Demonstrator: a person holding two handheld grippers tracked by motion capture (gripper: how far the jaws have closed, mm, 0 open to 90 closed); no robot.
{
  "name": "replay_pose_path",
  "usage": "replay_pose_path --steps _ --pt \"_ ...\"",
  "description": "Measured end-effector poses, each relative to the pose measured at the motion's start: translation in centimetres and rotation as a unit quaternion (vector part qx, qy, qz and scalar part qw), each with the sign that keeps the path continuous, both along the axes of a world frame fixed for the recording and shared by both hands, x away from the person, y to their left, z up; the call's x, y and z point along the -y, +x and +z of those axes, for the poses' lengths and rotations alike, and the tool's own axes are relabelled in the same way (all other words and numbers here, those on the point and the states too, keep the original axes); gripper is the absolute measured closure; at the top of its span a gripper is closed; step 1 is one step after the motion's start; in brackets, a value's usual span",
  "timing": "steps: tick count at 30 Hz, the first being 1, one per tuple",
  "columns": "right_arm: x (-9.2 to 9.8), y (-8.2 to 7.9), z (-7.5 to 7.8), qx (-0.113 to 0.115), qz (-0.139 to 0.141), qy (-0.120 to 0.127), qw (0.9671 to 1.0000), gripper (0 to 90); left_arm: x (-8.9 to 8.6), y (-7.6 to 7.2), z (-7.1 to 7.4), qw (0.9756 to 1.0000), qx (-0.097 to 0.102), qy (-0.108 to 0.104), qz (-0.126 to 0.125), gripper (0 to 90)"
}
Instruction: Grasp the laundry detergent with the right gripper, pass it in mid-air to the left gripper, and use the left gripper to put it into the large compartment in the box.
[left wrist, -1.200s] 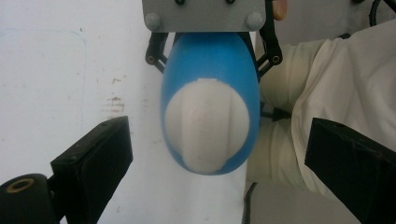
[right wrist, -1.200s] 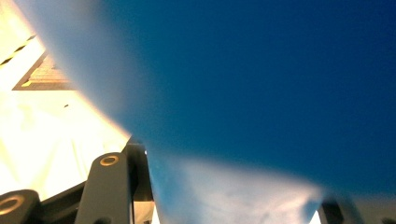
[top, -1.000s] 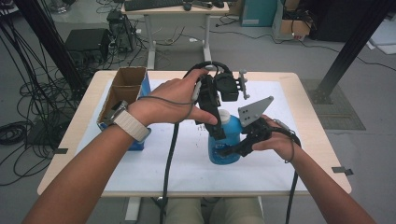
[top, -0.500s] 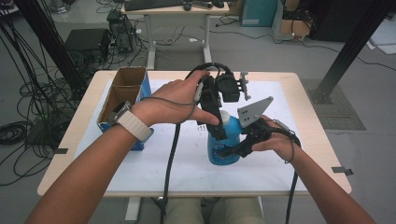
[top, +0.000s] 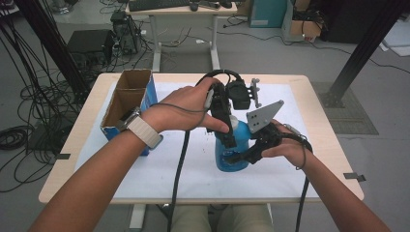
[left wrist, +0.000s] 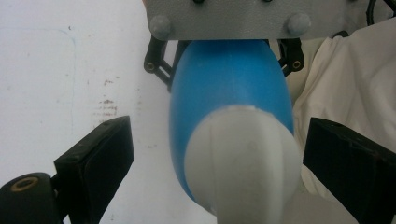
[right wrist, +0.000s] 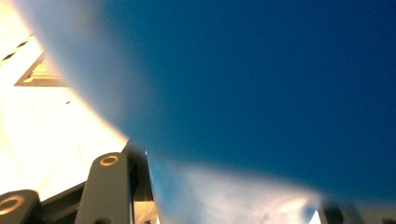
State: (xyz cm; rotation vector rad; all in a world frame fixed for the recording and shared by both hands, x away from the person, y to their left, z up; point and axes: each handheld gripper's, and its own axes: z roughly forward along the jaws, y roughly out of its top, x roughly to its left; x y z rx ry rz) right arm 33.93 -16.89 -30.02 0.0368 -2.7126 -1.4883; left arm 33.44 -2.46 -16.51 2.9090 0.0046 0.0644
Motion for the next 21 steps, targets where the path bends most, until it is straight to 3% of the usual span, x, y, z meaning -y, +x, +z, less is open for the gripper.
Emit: replay_pose_path --steps 1,6,15,20,21 --pt "-0.06 0.03 -0.02 0.009 -0.001 -0.001 1.0 42.6 0.07 0.01 -0.06 1.0 -0.002 0.002 0.0 9.5" --pt "-0.07 -0.32 0.19 -0.009 0.004 0.001 0.9999 42.6 0.24 0.04 -0.28 1.0 -0.007 0.003 0.0 10.2" --pt "-0.04 -0.37 0.23 -0.003 -0.001 -0.003 1.0 42.6 0.38 0.13 -0.64 0.9997 -0.022 0.01 -0.006 15.8" --pt "-0.01 -0.34 0.19 0.003 -0.003 -0.005 1.0 42.6 0.4 0.13 -0.77 0.9996 -0.025 0.007 -0.011 19.7" --pt "-0.02 -0.33 0.18 0.002 -0.003 -0.006 1.0 42.6 0.43 -0.02 -0.91 0.9996 -0.028 0.0 -0.001 19.7"
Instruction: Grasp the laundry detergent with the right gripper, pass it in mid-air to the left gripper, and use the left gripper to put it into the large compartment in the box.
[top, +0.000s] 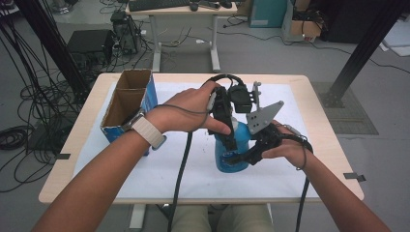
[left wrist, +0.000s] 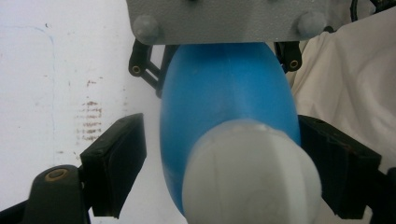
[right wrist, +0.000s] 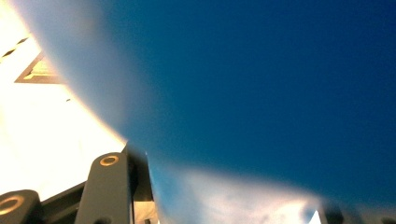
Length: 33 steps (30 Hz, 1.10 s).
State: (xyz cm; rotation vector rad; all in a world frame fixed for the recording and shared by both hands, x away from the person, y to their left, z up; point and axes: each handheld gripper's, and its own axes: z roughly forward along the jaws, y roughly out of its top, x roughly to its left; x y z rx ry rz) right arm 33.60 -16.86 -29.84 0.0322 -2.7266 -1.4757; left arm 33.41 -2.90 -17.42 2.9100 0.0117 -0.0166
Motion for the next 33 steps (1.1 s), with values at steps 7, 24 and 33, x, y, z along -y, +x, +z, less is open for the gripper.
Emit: replay_pose_path --steps 7,24,33 --pt "-0.04 -0.05 -0.07 0.0 0.002 -0.002 1.0 42.6 0.21 0.09 -0.14 0.9999 -0.007 0.003 -0.009 23.0" --pt "-0.05 -0.12 -0.2 -0.003 0.004 -0.004 1.0 42.6 0.3 0.01 -0.38 0.9996 -0.013 0.01 -0.024 33.2" --pt "-0.15 -0.12 -0.4 0.0 0.003 -0.007 1.0 42.6 0.3 -0.19 -0.78 0.9999 -0.006 0.007 -0.014 37.0"
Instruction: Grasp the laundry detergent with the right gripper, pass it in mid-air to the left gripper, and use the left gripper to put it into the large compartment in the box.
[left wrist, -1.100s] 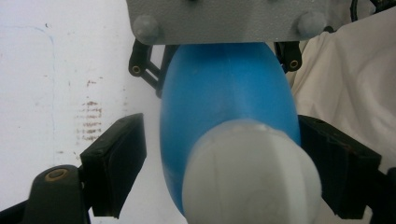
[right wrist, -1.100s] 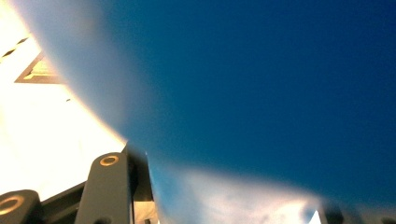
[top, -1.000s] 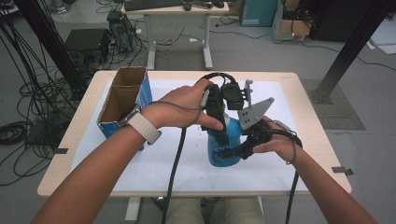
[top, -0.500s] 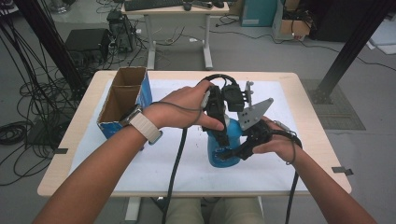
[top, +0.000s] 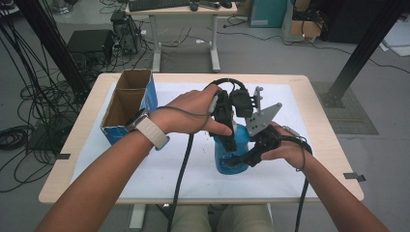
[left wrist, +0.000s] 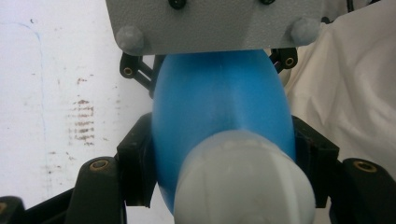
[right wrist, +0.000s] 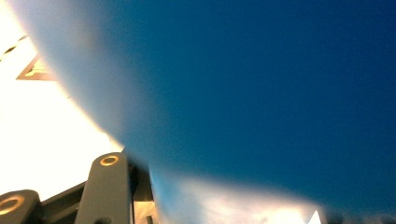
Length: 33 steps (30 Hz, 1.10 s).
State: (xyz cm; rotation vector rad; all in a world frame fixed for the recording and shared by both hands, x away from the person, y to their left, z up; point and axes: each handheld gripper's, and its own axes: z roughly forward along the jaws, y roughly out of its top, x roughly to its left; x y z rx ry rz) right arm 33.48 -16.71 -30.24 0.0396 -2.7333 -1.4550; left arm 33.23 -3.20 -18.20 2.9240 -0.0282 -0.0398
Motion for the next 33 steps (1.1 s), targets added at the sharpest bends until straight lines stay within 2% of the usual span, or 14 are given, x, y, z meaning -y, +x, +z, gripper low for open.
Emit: replay_pose_path --steps 2,3,5,9,23,25,27,33 --pt "-0.01 0.0 0.02 0.002 -0.001 -0.002 1.0 42.6 0.06 0.1 0.04 0.9999 0.007 0.003 -0.01 37.0" --pt "-0.1 0.16 -0.07 0.012 0.003 -0.001 0.9999 42.6 0.04 -0.03 0.05 0.9999 0.01 0.001 -0.004 37.1" --pt "-0.09 0.17 -0.05 0.013 0.003 -0.001 0.9999 42.6 0.03 -0.03 0.06 0.9999 0.011 0.001 -0.004 37.1" --pt "-0.04 0.19 -0.05 0.012 0.003 -0.002 0.9999 42.7 0.06 0.02 0.0 1.0 0.006 0.001 0.0 37.2" --pt "0.09 0.19 -0.26 0.009 -0.001 -0.005 0.9999 42.7 0.2 0.05 -0.24 0.9999 0.01 0.001 -0.002 37.2" --pt "0.11 0.23 -0.22 0.01 -0.001 -0.006 0.9999 42.7 0.16 0.03 -0.23 1.0 0.004 0.0 0.004 37.2" --pt "0.11 0.26 -0.2 0.011 -0.003 -0.005 0.9999 42.7 0.19 0.13 -0.17 1.0 0.008 0.001 -0.003 37.2" --pt "0.12 0.29 -0.16 0.006 -0.004 -0.007 1.0 42.7 0.16 0.2 -0.15 1.0 0.008 -0.001 -0.001 37.2"
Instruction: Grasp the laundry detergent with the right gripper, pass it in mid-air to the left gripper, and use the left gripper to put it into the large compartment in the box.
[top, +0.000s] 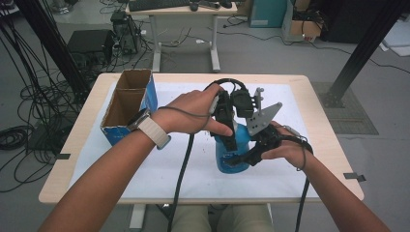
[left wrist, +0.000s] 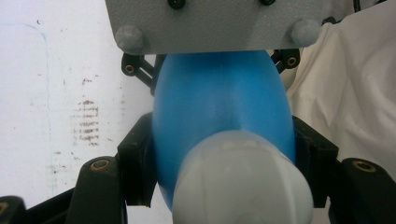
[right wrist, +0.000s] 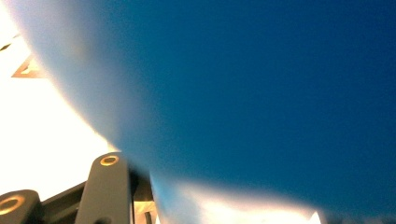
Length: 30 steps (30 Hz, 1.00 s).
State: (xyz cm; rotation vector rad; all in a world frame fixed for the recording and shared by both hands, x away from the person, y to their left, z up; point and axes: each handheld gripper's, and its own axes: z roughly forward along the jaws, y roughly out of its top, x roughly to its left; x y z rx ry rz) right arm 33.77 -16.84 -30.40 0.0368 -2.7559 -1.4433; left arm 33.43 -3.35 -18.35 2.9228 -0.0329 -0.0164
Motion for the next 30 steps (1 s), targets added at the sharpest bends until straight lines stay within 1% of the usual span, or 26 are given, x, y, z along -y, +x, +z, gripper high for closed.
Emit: replay_pose_path --steps 2,8,9,12,13,14,15,16,18,20,21,23,24,25,26,27,28,30 --pt "-0.01 0.05 -0.02 0.002 0.001 0.002 1.0 42.7 0.01 0.0 0.0 1.0 0.001 0.001 0.0 37.2" --pt "0.11 0.04 0.05 -0.001 -0.003 -0.002 1.0 42.6 0.13 0.07 0.08 1.0 0.004 0.003 -0.004 37.2" --pt "0.09 0.1 0.06 0.003 -0.001 0.0 1.0 42.6 0.14 0.06 0.11 1.0 0.004 0.002 -0.003 37.2" --pt "0.17 0.03 0.14 0.001 -0.005 -0.003 1.0 42.6 0.19 -0.01 0.14 1.0 0.004 0.003 -0.003 37.1" --pt "0.16 0.07 0.15 0.005 -0.003 0.0 1.0 42.6 0.19 -0.06 0.14 1.0 0.001 0.003 0.001 37.1" --pt "0.21 0.04 0.22 0.002 -0.004 -0.004 1.0 42.6 0.18 -0.11 0.14 1.0 -0.001 0.002 0.006 37.2" --pt "0.23 0.03 0.25 0.003 -0.005 -0.003 1.0 42.6 0.24 0.05 0.26 1.0 0.005 0.002 -0.005 37.1" --pt "0.23 0.07 0.26 0.005 -0.004 -0.001 1.0 42.6 0.24 0.03 0.3 1.0 0.006 0.002 -0.003 37.2" --pt "0.27 0.05 0.32 0.002 -0.004 -0.003 1.0 42.6 0.26 0.0 0.33 1.0 0.006 0.002 -0.001 37.1" --pt "0.29 0.04 0.34 0.002 -0.005 -0.003 1.0 42.6 0.28 0.02 0.36 1.0 0.007 0.003 -0.004 37.2" --pt "0.24 0.1 0.33 0.005 -0.001 0.0 1.0 42.6 0.3 0.02 0.38 1.0 0.008 0.003 -0.004 37.1" --pt "0.25 0.09 0.34 0.004 -0.001 0.0 1.0 42.6 0.39 0.03 0.67 0.9998 0.007 0.02 -0.006 37.1" --pt "0.25 0.1 0.35 0.005 -0.001 0.0 1.0 42.6 0.36 -0.01 0.63 0.9998 0.01 0.015 -0.006 37.1" --pt "0.32 0.03 0.38 0.004 -0.004 -0.002 1.0 42.6 0.35 0.03 0.59 0.9998 0.008 0.013 -0.008 37.1" --pt "0.34 0.02 0.4 0.004 -0.004 -0.003 1.0 42.6 0.33 -0.1 0.55 0.9999 0.004 0.011 -0.002 37.1" --pt "0.34 0.02 0.4 0.004 -0.004 -0.003 1.0 42.6 0.33 -0.1 0.55 0.9999 0.004 0.011 -0.002 37.1" --pt "0.39 -0.02 0.41 0.004 -0.003 -0.003 1.0 42.6 0.41 -0.06 0.65 0.9998 0.009 0.017 -0.009 37.1" --pt "0.42 -0.06 0.45 0.005 -0.004 -0.004 1.0 42.6 0.45 -0.15 0.64 0.9998 0.009 0.014 -0.006 37.1"
